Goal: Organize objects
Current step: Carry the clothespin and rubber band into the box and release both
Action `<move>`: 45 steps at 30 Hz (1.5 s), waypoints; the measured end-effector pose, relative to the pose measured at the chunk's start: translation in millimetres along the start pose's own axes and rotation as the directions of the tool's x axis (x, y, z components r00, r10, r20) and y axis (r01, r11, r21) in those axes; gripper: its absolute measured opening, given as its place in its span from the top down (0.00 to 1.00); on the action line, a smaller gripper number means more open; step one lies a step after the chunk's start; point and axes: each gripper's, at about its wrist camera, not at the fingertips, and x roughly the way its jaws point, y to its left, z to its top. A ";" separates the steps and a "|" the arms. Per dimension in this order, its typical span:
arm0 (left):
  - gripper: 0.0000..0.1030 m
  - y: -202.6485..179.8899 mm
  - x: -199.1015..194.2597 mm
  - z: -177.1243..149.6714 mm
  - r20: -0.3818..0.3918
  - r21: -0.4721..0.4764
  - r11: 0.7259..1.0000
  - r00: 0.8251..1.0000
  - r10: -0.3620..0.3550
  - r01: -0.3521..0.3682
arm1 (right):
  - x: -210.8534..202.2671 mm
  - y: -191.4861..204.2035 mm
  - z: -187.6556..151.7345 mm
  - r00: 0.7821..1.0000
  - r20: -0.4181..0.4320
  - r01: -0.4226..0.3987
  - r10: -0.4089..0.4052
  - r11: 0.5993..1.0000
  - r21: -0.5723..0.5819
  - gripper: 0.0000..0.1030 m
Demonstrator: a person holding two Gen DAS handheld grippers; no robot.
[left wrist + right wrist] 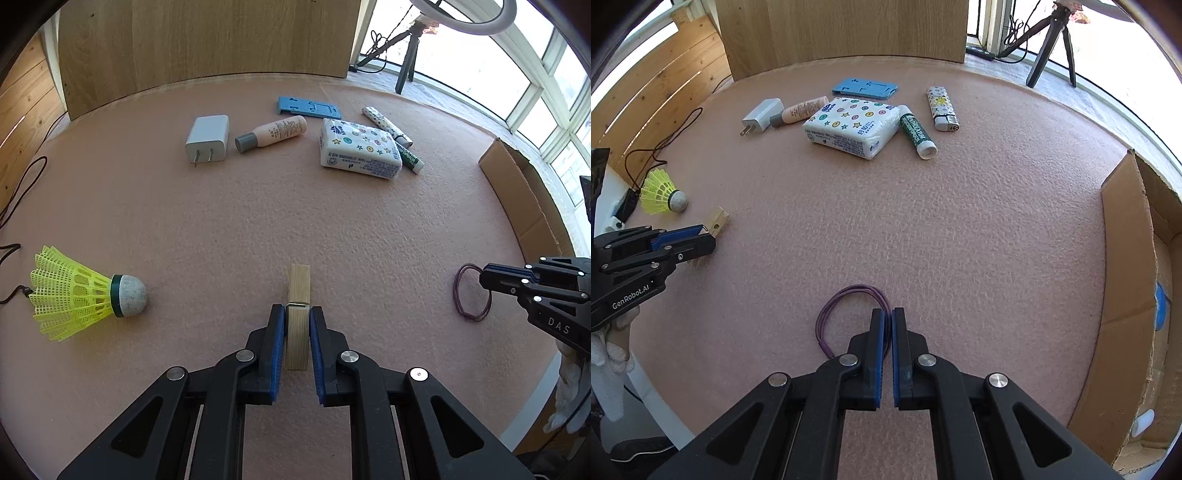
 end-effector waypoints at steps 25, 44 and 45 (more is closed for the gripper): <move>0.86 -140.6 -31.2 75.3 0.118 0.204 0.968 0.978 -0.174 0.147 | -123.7 -110.5 -20.8 0.968 0.234 0.036 -0.090 0.974 0.225 0.97; 0.86 -307.6 10.4 138.8 0.085 0.385 0.888 0.948 -0.306 0.252 | -145.3 -213.5 -55.9 0.952 0.226 0.108 -0.205 0.920 0.377 0.97; 0.86 -314.0 13.9 141.5 0.081 0.389 0.885 0.948 -0.308 0.254 | -144.3 -216.9 -57.0 0.953 0.223 0.108 -0.204 0.918 0.381 0.97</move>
